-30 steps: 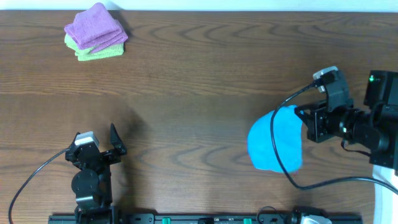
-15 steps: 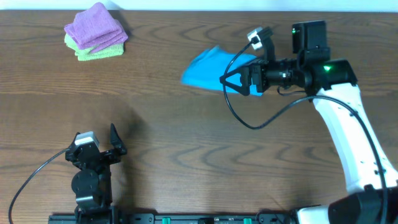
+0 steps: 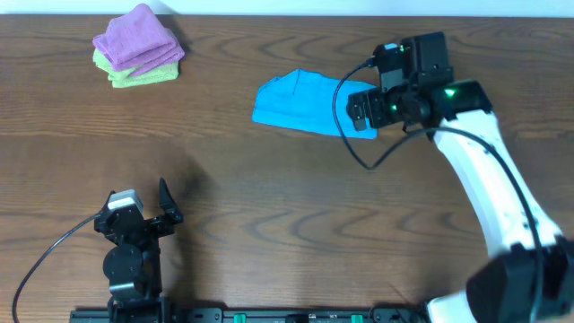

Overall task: Fold the cloth
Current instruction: 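Lift the blue cloth with the right gripper and drag it toward center, then lay the blue cloth flat on the table with the right gripper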

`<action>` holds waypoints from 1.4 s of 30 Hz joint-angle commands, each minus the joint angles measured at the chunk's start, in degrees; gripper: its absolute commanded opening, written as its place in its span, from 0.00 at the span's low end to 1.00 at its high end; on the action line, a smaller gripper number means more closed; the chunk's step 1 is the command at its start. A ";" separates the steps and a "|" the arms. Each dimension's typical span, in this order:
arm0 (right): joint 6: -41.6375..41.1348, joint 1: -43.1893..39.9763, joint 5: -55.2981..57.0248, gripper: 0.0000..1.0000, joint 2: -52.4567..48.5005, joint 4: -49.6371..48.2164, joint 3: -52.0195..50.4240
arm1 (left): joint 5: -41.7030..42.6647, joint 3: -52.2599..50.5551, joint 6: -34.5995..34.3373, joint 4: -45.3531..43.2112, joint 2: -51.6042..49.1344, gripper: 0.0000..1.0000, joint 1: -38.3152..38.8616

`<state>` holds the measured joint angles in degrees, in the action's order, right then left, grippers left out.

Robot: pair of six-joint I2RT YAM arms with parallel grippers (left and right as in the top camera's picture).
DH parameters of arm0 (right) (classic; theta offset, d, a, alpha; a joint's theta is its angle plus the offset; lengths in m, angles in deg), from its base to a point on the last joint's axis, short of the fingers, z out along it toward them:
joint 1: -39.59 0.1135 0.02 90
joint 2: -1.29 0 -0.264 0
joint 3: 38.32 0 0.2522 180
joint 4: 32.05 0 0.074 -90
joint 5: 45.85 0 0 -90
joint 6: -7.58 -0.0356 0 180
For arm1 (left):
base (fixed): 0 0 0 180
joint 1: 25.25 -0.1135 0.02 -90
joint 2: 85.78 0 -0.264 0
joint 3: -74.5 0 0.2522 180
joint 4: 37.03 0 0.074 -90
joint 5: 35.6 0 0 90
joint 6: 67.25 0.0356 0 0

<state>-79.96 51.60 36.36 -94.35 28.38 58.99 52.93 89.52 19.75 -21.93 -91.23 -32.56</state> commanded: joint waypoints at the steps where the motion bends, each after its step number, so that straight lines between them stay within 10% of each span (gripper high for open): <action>1: 1.49 -1.38 5.01 0.99 -4.37 -1.55 0.28 | -0.44 -0.98 -0.22 2.93 0.33 0.95 -0.17; 19: -1.55 -13.57 -20.06 0.79 -21.59 -18.49 0.28 | -0.44 -0.98 -0.20 2.93 0.33 0.95 -0.17; 42: -8.24 -13.33 -23.45 0.67 -28.74 -28.35 0.28 | -0.44 -0.98 -0.22 2.93 0.35 0.95 -0.17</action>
<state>-86.78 38.00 15.22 -121.39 0.17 58.97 52.93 89.52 19.75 -21.93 -91.23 -32.56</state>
